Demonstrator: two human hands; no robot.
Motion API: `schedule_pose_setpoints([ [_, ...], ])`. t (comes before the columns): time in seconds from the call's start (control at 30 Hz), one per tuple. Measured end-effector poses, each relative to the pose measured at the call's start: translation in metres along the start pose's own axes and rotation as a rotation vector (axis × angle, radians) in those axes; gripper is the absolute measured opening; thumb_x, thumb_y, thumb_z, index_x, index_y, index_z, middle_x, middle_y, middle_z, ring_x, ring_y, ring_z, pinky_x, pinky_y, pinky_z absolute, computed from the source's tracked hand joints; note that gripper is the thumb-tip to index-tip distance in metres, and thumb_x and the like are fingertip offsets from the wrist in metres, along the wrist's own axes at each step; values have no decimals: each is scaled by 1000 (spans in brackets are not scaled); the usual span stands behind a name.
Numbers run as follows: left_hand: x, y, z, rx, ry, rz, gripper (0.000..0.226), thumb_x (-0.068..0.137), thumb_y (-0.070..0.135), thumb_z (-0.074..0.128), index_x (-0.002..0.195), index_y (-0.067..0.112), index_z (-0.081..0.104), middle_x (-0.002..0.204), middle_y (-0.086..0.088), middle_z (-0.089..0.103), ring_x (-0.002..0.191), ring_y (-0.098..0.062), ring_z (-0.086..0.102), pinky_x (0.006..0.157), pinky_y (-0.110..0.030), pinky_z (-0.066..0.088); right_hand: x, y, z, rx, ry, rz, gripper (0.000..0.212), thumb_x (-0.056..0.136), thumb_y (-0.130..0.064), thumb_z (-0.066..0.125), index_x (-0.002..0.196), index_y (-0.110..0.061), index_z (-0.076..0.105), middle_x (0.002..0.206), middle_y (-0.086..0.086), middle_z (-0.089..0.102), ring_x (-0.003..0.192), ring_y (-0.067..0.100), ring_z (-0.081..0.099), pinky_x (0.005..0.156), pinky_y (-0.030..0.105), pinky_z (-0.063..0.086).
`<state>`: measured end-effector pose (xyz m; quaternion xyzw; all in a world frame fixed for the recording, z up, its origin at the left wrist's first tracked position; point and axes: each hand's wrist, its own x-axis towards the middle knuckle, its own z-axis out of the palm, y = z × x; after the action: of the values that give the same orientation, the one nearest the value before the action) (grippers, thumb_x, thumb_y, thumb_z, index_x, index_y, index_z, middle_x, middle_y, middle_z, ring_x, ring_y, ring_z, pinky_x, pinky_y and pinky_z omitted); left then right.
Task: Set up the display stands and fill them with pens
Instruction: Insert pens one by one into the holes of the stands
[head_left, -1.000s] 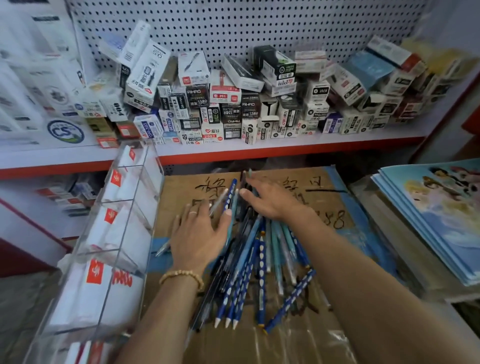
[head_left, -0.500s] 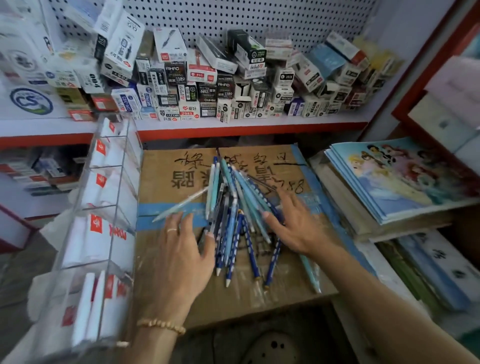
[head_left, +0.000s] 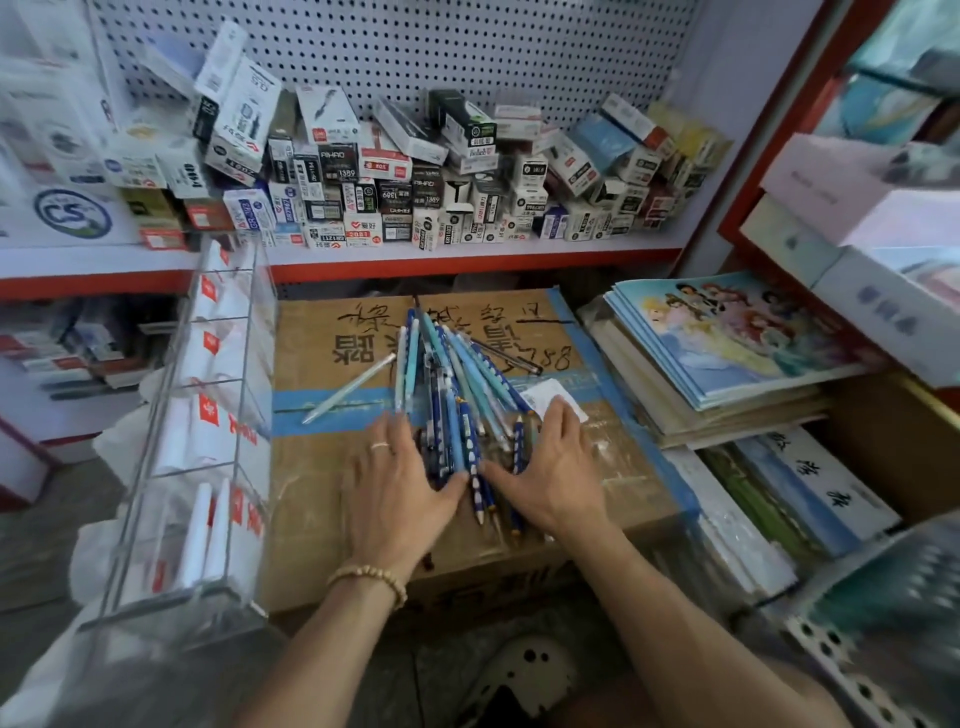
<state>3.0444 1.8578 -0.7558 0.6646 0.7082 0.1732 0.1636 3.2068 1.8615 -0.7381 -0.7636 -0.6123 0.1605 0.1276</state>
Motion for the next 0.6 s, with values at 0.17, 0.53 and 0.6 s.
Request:
schedule_pose_setpoints([
  [0.17, 0, -4, -21, 243, -24, -84, 81, 73, 81, 57, 120, 16, 55, 117, -6, 59, 110, -27, 54, 91, -39, 46, 5, 17, -16, -131, -103, 126, 83, 75, -77, 62, 129, -15, 52, 135, 11, 51, 123, 30, 52, 98, 50, 49],
  [0.53, 28, 15, -26, 188, -170, -68, 69, 82, 63, 66, 124, 11, 49, 117, -9, 57, 99, -24, 62, 65, -31, 50, 6, 1, -12, -28, -142, 66, 91, 77, -66, 70, 143, -12, 38, 144, 12, 41, 129, 30, 48, 100, 45, 49],
  [0.6, 33, 14, -26, 130, -229, -46, 48, 87, 49, 69, 112, 12, 51, 89, -2, 56, 67, -15, 57, 49, -23, 39, 8, 7, -14, 6, -154, 76, 84, 80, -59, 73, 141, -11, 41, 145, 12, 41, 126, 29, 50, 99, 43, 49],
])
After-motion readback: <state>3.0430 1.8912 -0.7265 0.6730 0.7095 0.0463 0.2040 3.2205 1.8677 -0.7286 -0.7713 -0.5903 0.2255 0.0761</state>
